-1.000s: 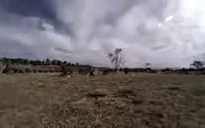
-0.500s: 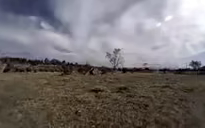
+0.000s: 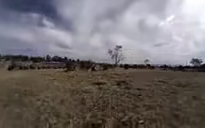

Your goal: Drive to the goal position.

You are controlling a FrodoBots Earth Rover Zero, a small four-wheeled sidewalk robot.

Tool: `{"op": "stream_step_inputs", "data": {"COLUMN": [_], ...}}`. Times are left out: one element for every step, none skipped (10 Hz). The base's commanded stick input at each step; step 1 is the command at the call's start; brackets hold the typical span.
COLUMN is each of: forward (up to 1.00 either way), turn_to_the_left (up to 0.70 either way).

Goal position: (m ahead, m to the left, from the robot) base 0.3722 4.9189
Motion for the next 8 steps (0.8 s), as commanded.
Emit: {"op": "stream_step_inputs", "data": {"forward": [0.70, 0.70, 0.70, 0.70, 0.70, 0.70, 0.70, 0.70], "turn_to_the_left": [0.27, 0.27, 0.27, 0.27, 0.27, 0.27, 0.27, 0.27]}}
